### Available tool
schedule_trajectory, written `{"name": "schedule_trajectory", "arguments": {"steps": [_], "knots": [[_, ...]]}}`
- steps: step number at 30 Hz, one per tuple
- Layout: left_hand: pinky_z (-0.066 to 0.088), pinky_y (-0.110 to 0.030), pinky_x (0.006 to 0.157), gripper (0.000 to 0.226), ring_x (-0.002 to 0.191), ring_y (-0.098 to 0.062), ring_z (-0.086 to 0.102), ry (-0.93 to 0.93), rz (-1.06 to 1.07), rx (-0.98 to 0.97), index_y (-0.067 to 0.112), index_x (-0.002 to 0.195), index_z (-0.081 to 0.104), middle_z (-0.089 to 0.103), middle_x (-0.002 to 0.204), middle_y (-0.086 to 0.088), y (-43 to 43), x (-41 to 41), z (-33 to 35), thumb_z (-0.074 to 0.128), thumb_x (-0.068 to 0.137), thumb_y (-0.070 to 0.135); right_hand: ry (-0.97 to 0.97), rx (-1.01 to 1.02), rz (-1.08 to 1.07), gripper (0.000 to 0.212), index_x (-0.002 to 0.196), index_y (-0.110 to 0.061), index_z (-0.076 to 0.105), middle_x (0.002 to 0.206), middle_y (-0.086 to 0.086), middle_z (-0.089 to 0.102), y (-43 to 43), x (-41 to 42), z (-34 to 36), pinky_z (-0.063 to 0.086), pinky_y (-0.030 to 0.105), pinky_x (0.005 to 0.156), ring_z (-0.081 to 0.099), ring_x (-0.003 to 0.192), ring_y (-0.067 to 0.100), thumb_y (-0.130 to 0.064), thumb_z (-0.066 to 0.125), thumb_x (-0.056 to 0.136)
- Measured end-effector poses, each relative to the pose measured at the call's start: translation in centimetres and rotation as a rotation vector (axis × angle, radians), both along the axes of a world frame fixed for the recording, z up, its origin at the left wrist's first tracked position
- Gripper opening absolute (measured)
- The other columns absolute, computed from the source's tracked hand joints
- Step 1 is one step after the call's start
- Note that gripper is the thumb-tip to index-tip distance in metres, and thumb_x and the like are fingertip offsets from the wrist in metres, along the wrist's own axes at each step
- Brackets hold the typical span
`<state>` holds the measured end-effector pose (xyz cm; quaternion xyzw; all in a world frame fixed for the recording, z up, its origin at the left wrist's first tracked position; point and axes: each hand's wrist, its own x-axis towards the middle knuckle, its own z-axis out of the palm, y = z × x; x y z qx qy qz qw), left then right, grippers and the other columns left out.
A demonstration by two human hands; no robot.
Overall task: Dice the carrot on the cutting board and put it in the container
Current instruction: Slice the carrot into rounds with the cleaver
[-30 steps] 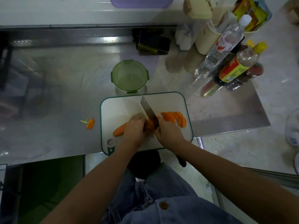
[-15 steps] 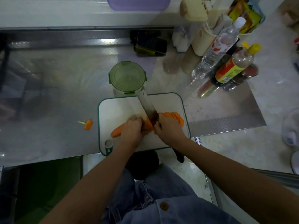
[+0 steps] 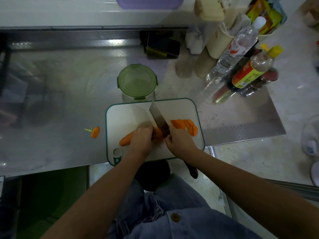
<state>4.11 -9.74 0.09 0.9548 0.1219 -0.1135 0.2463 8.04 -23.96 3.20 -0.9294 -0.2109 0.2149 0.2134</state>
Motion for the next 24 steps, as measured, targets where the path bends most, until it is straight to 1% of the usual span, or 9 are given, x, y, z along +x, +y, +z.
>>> {"name": "schedule_trajectory", "arguments": {"steps": [2,4,5,7,11,14,16,20,24], "knots": [[0.042,-0.033,0.077,0.017,0.092,-0.026,0.058,-0.013,0.004,-0.012,0.015,0.098,0.06,0.065,0.101,-0.009,0.0,-0.1,-0.1,0.067,0.084,0.022,-0.021,0.016,-0.01,0.033,0.122,-0.002,0.051,0.071,0.002,0.053,0.2,-0.3,-0.5,0.036,0.03,0.057,0.054,0.068,0.022,-0.011,0.047,0.09],[0.041,-0.034,0.078,0.021,0.094,-0.027,0.058,-0.021,0.005,-0.022,0.014,0.1,0.061,0.066,0.102,-0.01,0.1,-0.1,-0.1,0.068,0.084,0.025,-0.036,-0.001,-0.019,0.036,0.127,-0.003,0.049,0.086,0.012,0.061,0.4,-0.7,-0.9,0.035,0.029,0.062,0.059,0.081,0.027,-0.013,0.046,0.092],[0.041,-0.034,0.079,0.023,0.095,-0.027,0.058,-0.022,0.003,-0.024,0.013,0.102,0.062,0.066,0.103,-0.01,0.1,-0.1,0.0,0.068,0.083,0.026,-0.043,-0.003,-0.028,0.038,0.129,-0.004,0.047,0.089,0.013,0.062,0.5,-0.9,-1.1,0.034,0.028,0.062,0.059,0.081,0.026,-0.014,0.046,0.092],[0.04,-0.033,0.081,0.026,0.097,-0.028,0.057,-0.023,0.003,-0.034,0.012,0.105,0.063,0.065,0.105,-0.011,0.1,0.0,0.2,0.068,0.082,0.024,-0.045,0.006,-0.043,0.04,0.133,-0.006,0.045,0.088,0.011,0.062,0.5,-1.2,-1.4,0.035,0.029,0.059,0.055,0.074,0.021,-0.015,0.045,0.094],[0.041,-0.034,0.08,0.026,0.096,-0.029,0.056,-0.042,0.023,-0.06,0.012,0.1,0.065,0.063,0.103,-0.012,0.0,-0.1,0.4,0.072,0.079,0.026,-0.046,-0.007,-0.026,0.03,0.121,-0.005,0.051,0.084,0.012,0.06,0.1,-0.6,-0.9,0.046,0.039,0.059,0.055,0.07,0.022,-0.018,0.043,0.095],[0.044,-0.035,0.079,0.027,0.093,-0.027,0.057,-0.034,0.048,-0.064,0.012,0.097,0.065,0.062,0.101,-0.009,0.0,-0.2,0.3,0.072,0.079,0.03,-0.087,0.032,-0.03,0.016,0.1,-0.005,0.053,0.075,0.008,0.055,-0.1,0.0,0.1,0.044,0.04,0.057,0.052,0.066,0.023,-0.016,0.045,0.094],[0.046,-0.036,0.079,0.032,0.091,-0.026,0.057,-0.034,0.064,-0.076,0.011,0.096,0.064,0.06,0.1,-0.008,0.0,-0.3,0.4,0.075,0.076,0.033,-0.114,0.036,-0.006,0.012,0.09,-0.006,0.053,0.077,0.009,0.057,-0.3,0.4,0.8,0.046,0.043,0.062,0.053,0.069,0.025,-0.016,0.046,0.091],[0.046,-0.036,0.078,0.033,0.091,-0.026,0.057,-0.02,0.068,-0.076,0.012,0.096,0.063,0.059,0.102,-0.008,0.0,-0.3,0.5,0.076,0.074,0.034,-0.081,-0.026,0.06,0.011,0.089,-0.007,0.052,0.08,0.009,0.055,-0.4,0.7,1.6,0.046,0.043,0.066,0.052,0.073,0.025,-0.017,0.047,0.09],[0.039,-0.032,0.075,0.031,0.092,-0.025,0.056,-0.02,0.066,-0.086,0.011,0.093,0.063,0.06,0.101,-0.008,0.0,-0.3,0.6,0.076,0.074,0.032,-0.03,-0.053,0.06,0.013,0.095,-0.006,0.054,0.079,0.007,0.053,-0.4,0.7,1.5,0.046,0.04,0.064,0.053,0.073,0.024,-0.016,0.047,0.089]]}}
